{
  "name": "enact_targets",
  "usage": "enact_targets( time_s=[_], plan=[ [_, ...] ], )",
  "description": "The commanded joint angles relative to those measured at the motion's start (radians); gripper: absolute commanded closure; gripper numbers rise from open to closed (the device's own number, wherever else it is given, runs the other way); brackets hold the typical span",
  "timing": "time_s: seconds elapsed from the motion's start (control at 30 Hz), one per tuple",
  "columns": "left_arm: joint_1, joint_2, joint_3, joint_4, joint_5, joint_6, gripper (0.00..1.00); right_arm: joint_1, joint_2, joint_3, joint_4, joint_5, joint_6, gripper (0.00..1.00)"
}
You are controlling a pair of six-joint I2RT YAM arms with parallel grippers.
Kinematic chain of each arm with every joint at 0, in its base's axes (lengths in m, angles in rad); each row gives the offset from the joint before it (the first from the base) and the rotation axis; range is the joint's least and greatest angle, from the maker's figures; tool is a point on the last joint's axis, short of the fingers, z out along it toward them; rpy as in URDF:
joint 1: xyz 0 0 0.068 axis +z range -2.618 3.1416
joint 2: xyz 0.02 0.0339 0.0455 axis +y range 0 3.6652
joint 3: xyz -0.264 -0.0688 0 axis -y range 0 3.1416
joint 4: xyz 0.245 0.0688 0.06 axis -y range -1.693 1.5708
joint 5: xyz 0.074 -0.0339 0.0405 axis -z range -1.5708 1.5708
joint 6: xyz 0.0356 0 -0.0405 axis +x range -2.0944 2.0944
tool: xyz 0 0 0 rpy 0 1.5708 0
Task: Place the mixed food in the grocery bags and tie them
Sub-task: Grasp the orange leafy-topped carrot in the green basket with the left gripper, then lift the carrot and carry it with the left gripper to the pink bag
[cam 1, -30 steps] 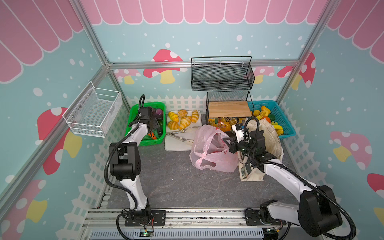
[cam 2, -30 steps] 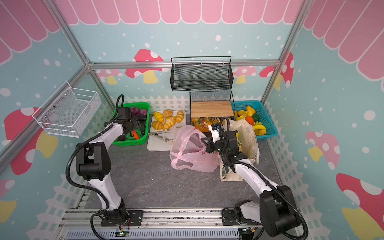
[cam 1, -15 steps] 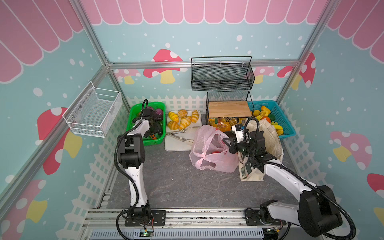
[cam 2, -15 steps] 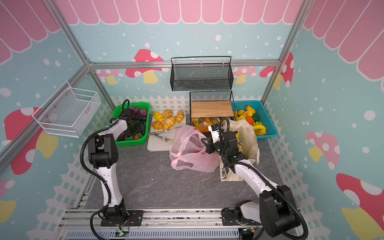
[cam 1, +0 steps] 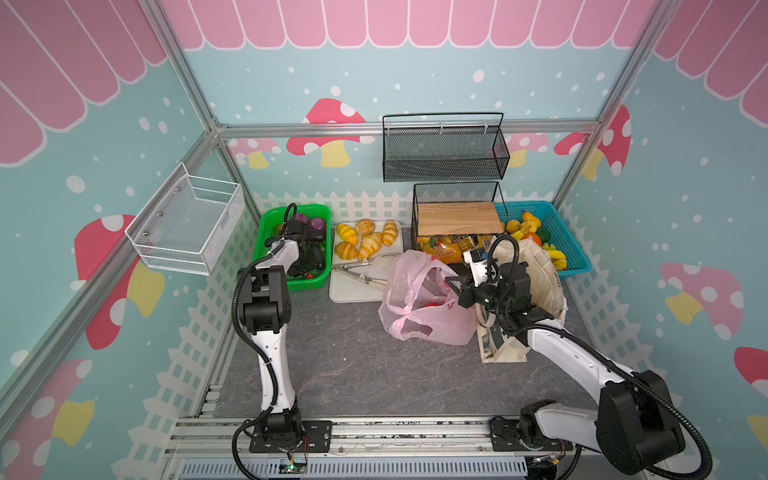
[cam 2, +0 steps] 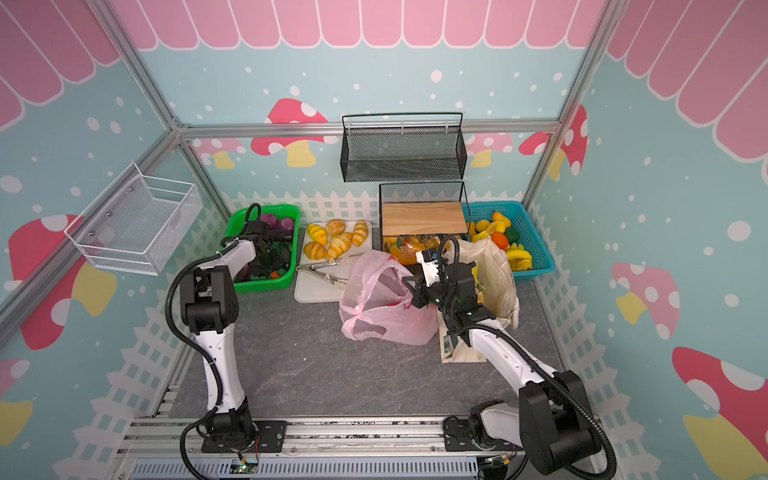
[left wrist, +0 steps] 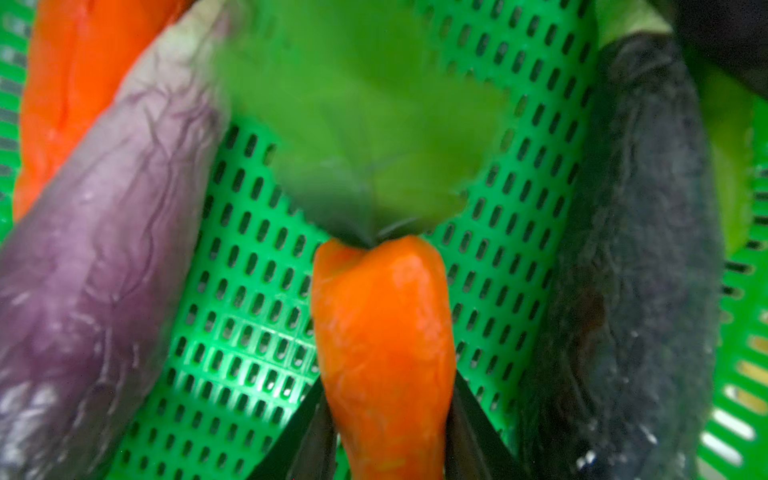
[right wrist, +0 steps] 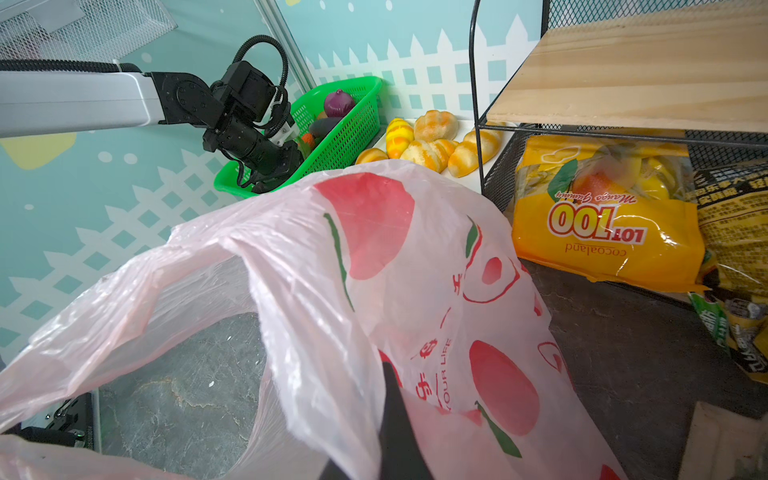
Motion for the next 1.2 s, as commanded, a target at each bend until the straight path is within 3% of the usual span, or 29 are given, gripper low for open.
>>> enact_targets(
  time_s=[0.0,0.23,0.5,0.63,0.87,1.03,1.17],
  plan=[
    [0.010,-0.009,0.020,-0.016,0.003,0.005,0.70,-0.009,-0.013,-0.023,0.005,-0.010,-0.019,1.00],
    [-0.011,-0.209,-0.084,0.075,-0.051,-0.021,0.78,-0.009,-0.009,-0.023,0.006,-0.011,-0.020,1.00],
    [-0.089,-0.584,-0.395,0.244,-0.089,-0.085,0.80,-0.009,-0.011,-0.029,0.012,-0.004,-0.016,1.00],
    [-0.232,-0.809,-0.645,0.343,-0.048,-0.132,0.80,-0.008,-0.007,-0.033,0.020,-0.003,-0.011,1.00],
    [-0.576,-1.081,-1.016,0.301,-0.072,-0.217,0.79,-0.009,-0.016,-0.035,0.022,0.007,-0.011,1.00],
    [-0.791,-1.187,-1.166,0.280,-0.075,-0.294,0.79,-0.009,-0.011,-0.035,0.019,0.019,-0.015,1.00],
    [-0.921,-1.200,-1.213,0.324,-0.076,-0.203,0.79,-0.009,-0.013,-0.034,0.017,0.017,-0.014,1.00]
  ],
)
